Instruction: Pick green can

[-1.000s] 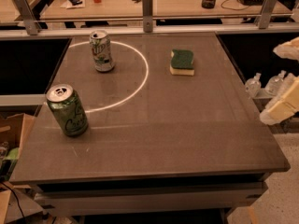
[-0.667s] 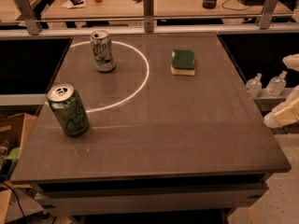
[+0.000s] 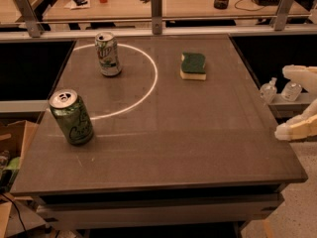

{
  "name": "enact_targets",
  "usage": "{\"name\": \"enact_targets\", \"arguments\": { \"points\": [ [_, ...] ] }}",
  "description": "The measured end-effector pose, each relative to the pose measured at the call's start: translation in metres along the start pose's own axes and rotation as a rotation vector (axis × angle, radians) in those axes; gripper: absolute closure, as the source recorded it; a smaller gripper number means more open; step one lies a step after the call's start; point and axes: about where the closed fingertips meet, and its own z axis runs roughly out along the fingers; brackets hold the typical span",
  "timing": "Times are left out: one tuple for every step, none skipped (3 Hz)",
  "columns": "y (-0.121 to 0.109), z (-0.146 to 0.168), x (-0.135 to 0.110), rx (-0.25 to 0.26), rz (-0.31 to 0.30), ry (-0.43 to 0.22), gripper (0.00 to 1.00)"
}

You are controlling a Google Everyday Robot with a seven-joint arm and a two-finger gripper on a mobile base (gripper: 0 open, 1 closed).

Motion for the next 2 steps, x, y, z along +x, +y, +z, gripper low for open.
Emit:
{"name": "enact_targets", "arguments": {
  "points": [
    [0.0028, 0.0021, -0.0105, -0.011, 0.004, -0.034, 0.00],
    [0.0025, 0.0024, -0.0094, -0.010, 0.002, -0.027, 0.00]
  ]
}}
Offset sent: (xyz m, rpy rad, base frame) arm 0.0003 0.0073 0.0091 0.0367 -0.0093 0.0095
